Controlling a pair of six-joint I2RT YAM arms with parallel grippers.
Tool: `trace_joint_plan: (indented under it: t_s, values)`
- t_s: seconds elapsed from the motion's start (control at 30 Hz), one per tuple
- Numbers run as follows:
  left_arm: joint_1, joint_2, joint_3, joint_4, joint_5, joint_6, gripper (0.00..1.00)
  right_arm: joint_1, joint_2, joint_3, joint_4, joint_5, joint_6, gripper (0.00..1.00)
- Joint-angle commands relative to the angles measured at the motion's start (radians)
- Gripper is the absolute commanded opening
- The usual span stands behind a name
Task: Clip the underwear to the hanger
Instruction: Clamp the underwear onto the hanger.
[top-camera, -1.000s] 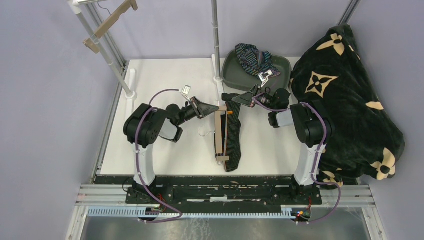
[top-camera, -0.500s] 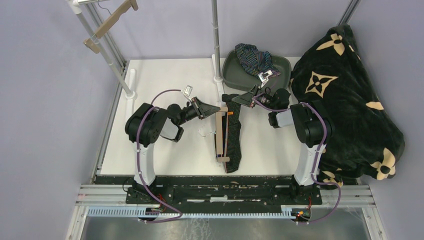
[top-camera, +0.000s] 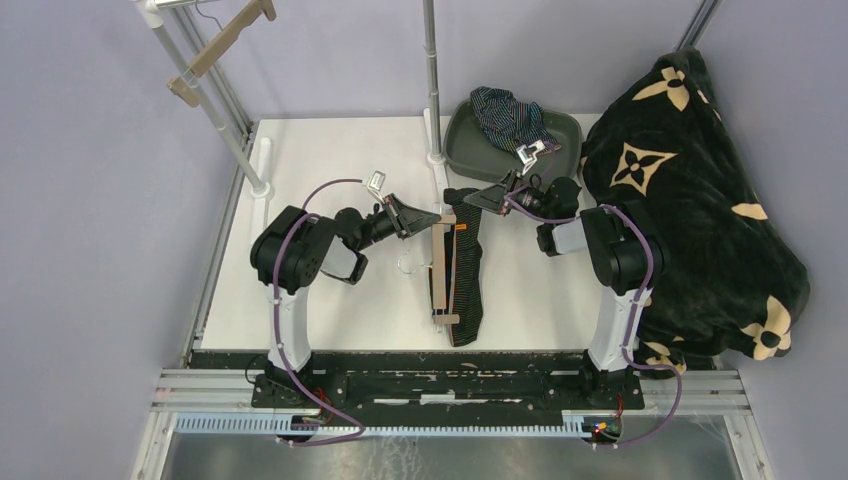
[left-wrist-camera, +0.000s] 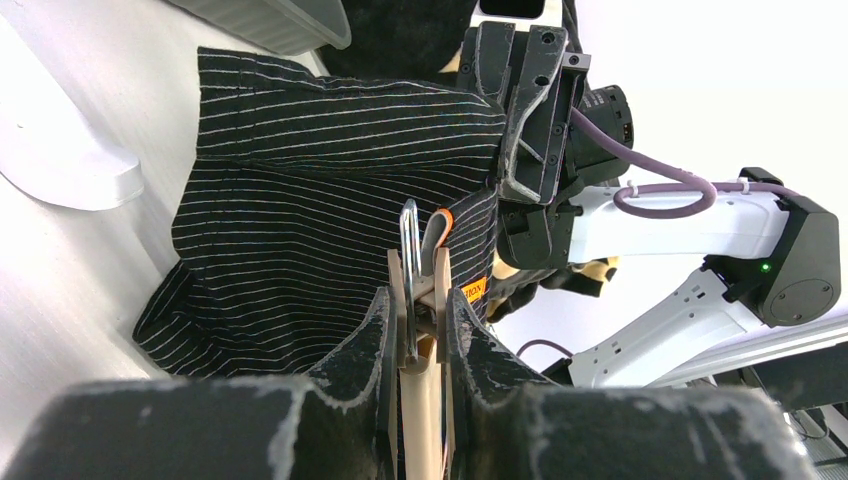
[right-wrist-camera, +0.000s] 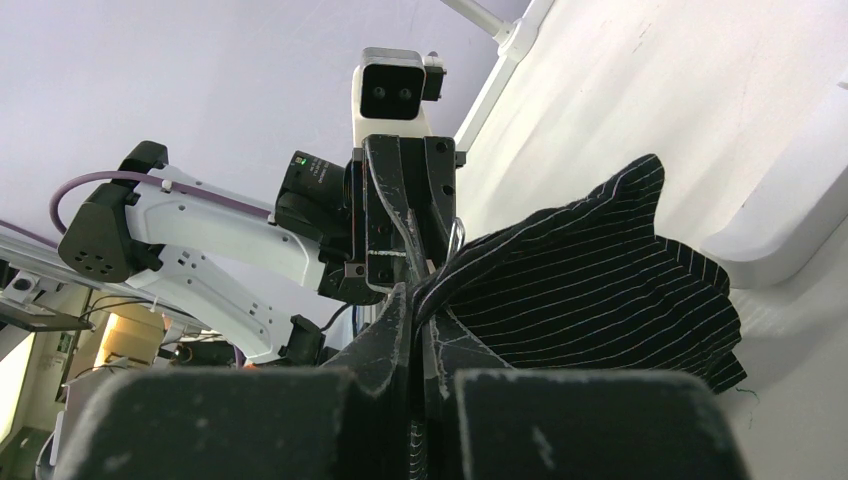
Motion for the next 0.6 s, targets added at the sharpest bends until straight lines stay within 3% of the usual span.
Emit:
trace_joint_plan:
  t_s: [0.0, 0.57]
  values:
    - [-0.017, -0.040, -0.004, 0.203, 0.110, -0.047, 0.03, -0.018, -0.002, 0.047, 0.111, 0.014, 0.001, 0.01]
    - [-0.031, -0.076, 0.002, 0.203, 0.124, -0.063, 0.03, -0.021, -0.021, 0.059, 0.111, 0.006, 0.010, 0.01]
